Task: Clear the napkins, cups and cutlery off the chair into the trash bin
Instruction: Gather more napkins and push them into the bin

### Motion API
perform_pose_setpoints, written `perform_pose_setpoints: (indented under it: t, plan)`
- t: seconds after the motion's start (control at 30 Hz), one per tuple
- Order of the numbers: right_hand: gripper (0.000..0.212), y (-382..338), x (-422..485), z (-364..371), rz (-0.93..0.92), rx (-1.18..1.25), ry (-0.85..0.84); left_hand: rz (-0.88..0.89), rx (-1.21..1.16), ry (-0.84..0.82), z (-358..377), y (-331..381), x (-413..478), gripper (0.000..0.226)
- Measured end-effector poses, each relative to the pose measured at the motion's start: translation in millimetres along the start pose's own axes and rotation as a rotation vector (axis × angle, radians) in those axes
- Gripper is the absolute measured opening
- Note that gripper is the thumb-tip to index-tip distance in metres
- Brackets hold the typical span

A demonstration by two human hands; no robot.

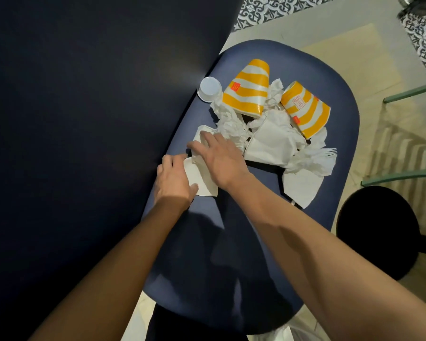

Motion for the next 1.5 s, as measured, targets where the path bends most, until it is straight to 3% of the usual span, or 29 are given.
perform_pose_setpoints:
  t: [0.27, 0.7, 0.9, 1.07, 1.17, 1.37, 1.5]
  plan:
    - [0.044, -4.6, -4.3, -0.3, 0.035, -0.009, 0.124, -0.016, 0.021, 0.000, 2.5, -0.1, 2.3, 0.052]
    - [0.026, 0.9, -37.6, -26.6, 0.042, 0.153, 0.350, 0.096, -0.152, -0.196, -2.4, -1.8, -16.8, 0.041]
    - [0.032, 23.4, -61.6, -44.5, 0.132, 0.371, 0.508, 0.091, -0.186, -0.134, -8.1, 9.2, -22.0, 0.030]
    - [0.023, 61.7, -79.6, -56.2, 0.397, 0.518, 0.683, 0.234, -0.161, -0.088, -15.6, 29.9, -20.9, 0.020]
    - [0.021, 77.8, -85.7, -61.4, 0.462, 0.537, 0.743, 0.296, -0.109, -0.040, -19.0, 41.5, -15.0, 0.015]
    - [0.022, 99.3, -83.0, -61.3, 0.524, 0.586, 0.743, 0.412, 0.023, 0.101, -21.3, 69.1, 10.7, 0.026]
    - [0.020, 108.0, -82.1, -55.1, 0.532, 0.616, 0.730, 0.507, 0.138, 0.077, -14.0, 87.8, 26.8, 0.027]
Point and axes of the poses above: each hand's wrist, its own x-axis towards the middle knuckle, its own z-axis out of the palm, y = z × x, the point moved 5 cm from there along x, towards the middle knuckle
